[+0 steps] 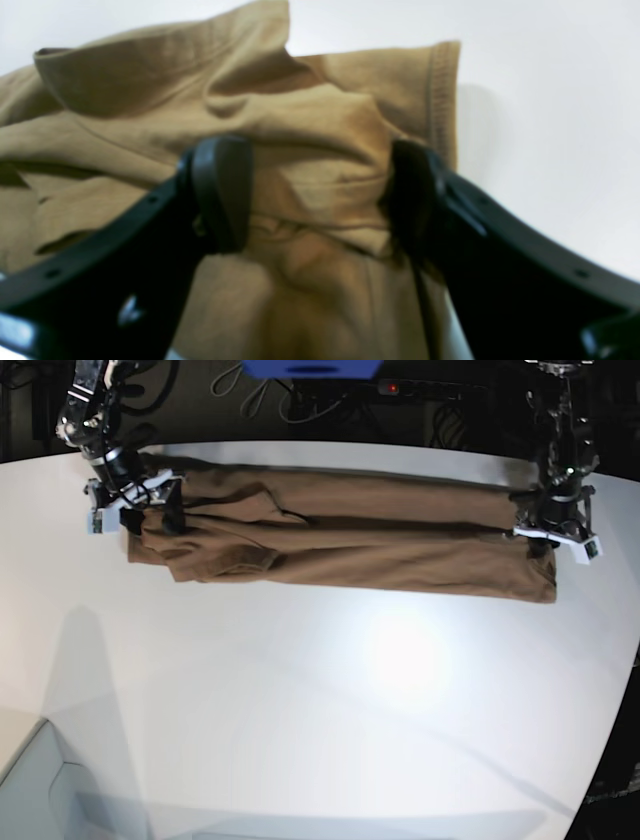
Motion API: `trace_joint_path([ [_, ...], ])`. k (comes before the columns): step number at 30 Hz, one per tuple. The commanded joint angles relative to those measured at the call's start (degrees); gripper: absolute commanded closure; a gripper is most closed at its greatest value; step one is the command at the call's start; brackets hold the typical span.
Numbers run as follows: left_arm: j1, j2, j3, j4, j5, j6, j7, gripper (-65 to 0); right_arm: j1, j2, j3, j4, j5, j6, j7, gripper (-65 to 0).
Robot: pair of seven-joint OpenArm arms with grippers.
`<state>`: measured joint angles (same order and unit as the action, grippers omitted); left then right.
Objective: Layout the t-shirt on the table in an organized manner, then fold the t-shirt properly
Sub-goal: 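Hold both ends of the folded strip with both grippers, then carry the strip end with the left gripper toward the right gripper, folding it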
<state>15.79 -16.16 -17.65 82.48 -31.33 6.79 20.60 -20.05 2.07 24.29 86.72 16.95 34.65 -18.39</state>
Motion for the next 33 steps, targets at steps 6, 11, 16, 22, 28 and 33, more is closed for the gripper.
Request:
trace_joint_path([
  [6, -0.98, -1.11, -0.33, 2.31, 0.17, 0.29, 0.45, 0.0, 0.23, 0.35, 0.10, 0.18, -1.08, -0.85, -2.66, -43.3],
  [11, -1.51, -2.17, 0.02, 9.26, 0.26, 0.29, 0.98, -0.1, 0.41, 0.35, 0.01, 0.18, -1.08, -0.85, -2.75, -43.3],
  [16, -0.01, -2.17, 7.41, 19.37, 6.76, 0.38, 0.98, -0.1, 0.49, 0.35, 0.01, 0.18, -1.08, -0.85, -2.75, -43.3],
  [22, 2.63, 0.30, 22.44, 23.41, 24.52, 0.73, 0.98, -0.1, 0.49, 0.35, 0.01, 0.27, -1.08, -0.85, -2.57, -43.3],
  [28, 3.15, 6.89, 35.54, 23.24, 38.85, 0.73, 0.89, -0.1, 0.49, 0.44, 0.01, 0.27, -1.08, -0.85, -2.57, -43.3],
  [33, 2.71, 10.49, 40.02, 21.57, 45.97, 0.55, 0.89, -0.1, 0.49, 0.44, 0.01, 0.27, -1.08, -0.85, -2.57, -43.3],
])
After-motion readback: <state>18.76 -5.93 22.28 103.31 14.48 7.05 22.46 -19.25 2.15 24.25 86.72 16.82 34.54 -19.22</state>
